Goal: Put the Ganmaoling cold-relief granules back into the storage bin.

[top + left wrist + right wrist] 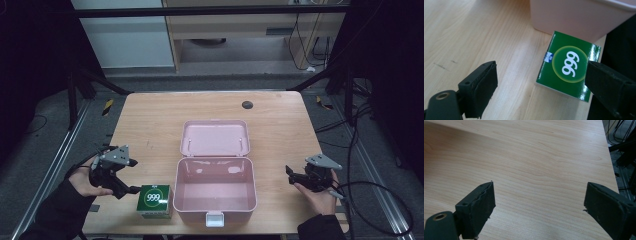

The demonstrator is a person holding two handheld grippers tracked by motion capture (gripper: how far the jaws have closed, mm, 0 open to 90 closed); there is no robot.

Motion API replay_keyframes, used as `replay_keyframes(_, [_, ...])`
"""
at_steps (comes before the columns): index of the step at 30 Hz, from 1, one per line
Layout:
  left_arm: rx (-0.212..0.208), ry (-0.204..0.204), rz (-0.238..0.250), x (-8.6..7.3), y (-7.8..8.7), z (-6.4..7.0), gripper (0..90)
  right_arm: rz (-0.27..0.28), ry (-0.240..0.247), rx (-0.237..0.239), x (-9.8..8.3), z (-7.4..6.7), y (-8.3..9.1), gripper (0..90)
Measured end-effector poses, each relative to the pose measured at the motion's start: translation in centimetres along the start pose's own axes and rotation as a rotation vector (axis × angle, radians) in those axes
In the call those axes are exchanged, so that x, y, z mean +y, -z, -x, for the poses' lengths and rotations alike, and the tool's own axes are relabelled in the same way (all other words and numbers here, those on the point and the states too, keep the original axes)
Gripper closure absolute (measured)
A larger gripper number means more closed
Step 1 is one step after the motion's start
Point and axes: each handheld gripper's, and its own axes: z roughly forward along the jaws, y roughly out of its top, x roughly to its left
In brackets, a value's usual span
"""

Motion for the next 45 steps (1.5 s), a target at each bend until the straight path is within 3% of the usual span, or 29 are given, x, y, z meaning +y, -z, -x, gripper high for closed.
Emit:
replay_keyframes(11, [-0.036,-0.001,-0.022,-1.2,-1.4,1.5,6.3,-0.014,0.003,0.008,-0.2,0.0,-0.2,9.0])
replay_keyframes(20, [-0.061,0.031,-0.014,-2.8,-3.1,2.6,6.8,-0.029,0.002,0.015,-0.3,0.1,-0.3,7.5])
replay_keyframes(27, [-0.092,0.02,-0.037,-3.8,-3.8,2.9,6.4,-0.039,0.003,0.019,-0.3,0.1,-0.4,6.4])
replay_keyframes(40, [-0.088,0.04,-0.043,-5.2,-5.5,3.4,5.3,-0.059,0.006,0.025,-0.4,-0.1,-0.6,5.3])
replay_keyframes(43, [-0.081,0.051,-0.046,-5.6,-6.1,3.4,5.1,-0.064,0.013,0.029,-0.5,-0.1,-0.7,5.0])
replay_keyframes(45, [-0.072,0.079,-0.038,-5.9,-6.8,3.5,5.2,-0.068,0.015,0.031,-0.5,-0.1,-0.8,4.9])
